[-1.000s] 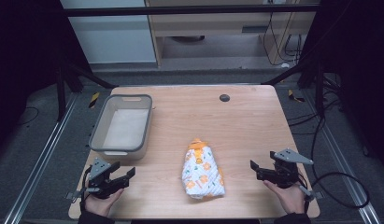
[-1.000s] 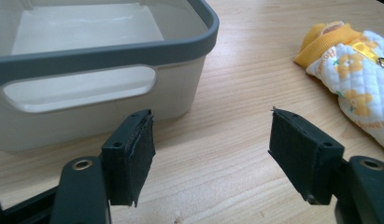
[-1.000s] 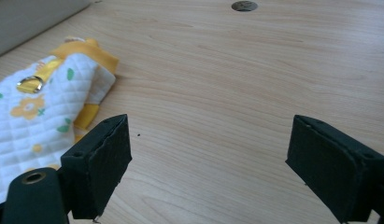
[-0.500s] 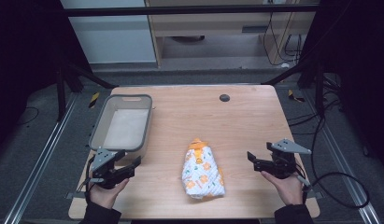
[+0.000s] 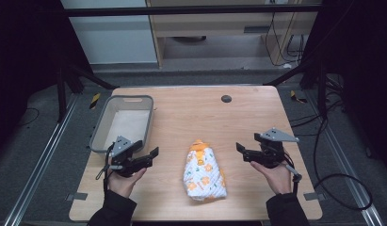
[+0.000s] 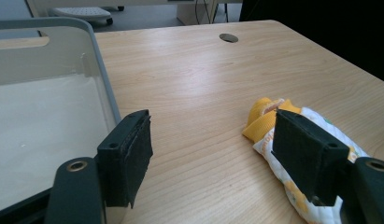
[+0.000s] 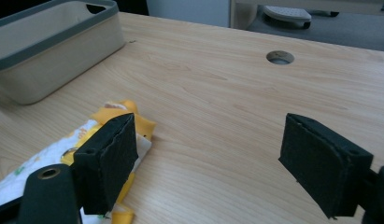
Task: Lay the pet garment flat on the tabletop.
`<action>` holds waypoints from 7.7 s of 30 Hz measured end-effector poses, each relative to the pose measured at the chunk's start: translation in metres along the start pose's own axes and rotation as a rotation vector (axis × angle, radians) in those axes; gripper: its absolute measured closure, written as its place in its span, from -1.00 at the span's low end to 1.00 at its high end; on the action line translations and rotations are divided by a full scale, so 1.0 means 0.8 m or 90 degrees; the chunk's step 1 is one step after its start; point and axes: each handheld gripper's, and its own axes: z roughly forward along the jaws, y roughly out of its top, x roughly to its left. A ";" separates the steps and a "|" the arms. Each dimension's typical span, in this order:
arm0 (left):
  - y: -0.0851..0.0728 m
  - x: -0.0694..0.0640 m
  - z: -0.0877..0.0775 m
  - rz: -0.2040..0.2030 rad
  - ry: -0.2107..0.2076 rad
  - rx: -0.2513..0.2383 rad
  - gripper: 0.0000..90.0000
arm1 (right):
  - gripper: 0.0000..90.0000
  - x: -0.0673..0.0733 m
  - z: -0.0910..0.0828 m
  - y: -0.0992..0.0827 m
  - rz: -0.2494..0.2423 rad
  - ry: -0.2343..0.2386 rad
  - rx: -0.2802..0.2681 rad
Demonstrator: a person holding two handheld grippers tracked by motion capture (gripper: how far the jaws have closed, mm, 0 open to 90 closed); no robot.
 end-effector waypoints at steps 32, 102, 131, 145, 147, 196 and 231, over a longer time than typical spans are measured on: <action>-0.033 -0.051 0.132 0.035 -0.088 0.150 0.04 | -0.16 0.058 0.095 -0.015 -0.052 0.091 0.110; 0.075 -0.045 0.142 -0.013 -0.008 -0.015 0.33 | 0.51 0.053 0.119 0.038 -0.025 -0.025 -0.031; -0.045 -0.042 0.034 0.077 -0.043 0.101 -0.29 | -0.13 0.048 -0.002 -0.063 -0.086 0.064 0.038; -0.077 -0.080 0.067 0.123 -0.075 0.151 -0.21 | 0.07 0.054 0.045 -0.097 -0.082 0.094 0.108; -0.079 -0.086 0.072 0.131 -0.077 0.157 -0.19 | 0.12 0.055 0.053 -0.097 -0.081 0.098 0.118; -0.034 -0.059 0.036 0.119 -0.165 0.177 0.80 | 1.00 0.052 0.015 -0.048 -0.053 0.159 0.051; -0.015 -0.064 0.007 0.145 -0.183 0.152 0.78 | 0.83 0.066 -0.011 -0.052 -0.015 0.192 0.034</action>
